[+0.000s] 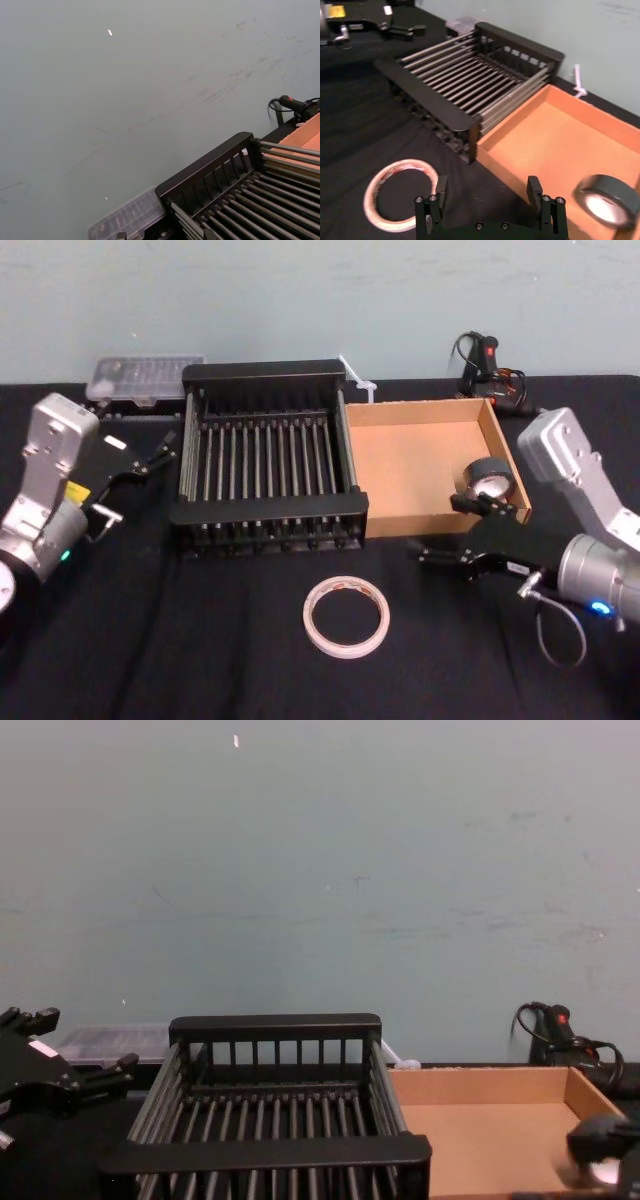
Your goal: Pick up the white tape and place it into the black box , Pick up the silver tape and place it into the brown box.
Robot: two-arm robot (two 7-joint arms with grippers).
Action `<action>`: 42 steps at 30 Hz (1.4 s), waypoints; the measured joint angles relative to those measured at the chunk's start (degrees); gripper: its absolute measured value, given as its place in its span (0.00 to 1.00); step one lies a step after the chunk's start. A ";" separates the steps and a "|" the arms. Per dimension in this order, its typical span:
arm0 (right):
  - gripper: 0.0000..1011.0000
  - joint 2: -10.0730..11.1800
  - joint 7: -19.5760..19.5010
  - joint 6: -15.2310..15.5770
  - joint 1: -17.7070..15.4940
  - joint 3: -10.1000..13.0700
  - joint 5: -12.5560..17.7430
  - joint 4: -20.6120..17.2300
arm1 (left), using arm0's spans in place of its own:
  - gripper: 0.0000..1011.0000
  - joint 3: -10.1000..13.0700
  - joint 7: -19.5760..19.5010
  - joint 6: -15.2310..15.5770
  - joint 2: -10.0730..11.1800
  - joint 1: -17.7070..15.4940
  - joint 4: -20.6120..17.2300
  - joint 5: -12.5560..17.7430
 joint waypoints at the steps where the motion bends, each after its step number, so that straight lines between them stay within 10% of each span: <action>1: 0.99 0.08 0.24 0.00 0.11 -0.54 -0.08 -0.03 | 0.99 0.00 0.00 0.00 0.00 0.00 0.00 0.00; 42: 0.99 -4.87 0.27 2.95 4.49 -9.42 -6.32 4.76 | 0.99 0.00 0.00 0.00 0.00 0.00 0.00 0.00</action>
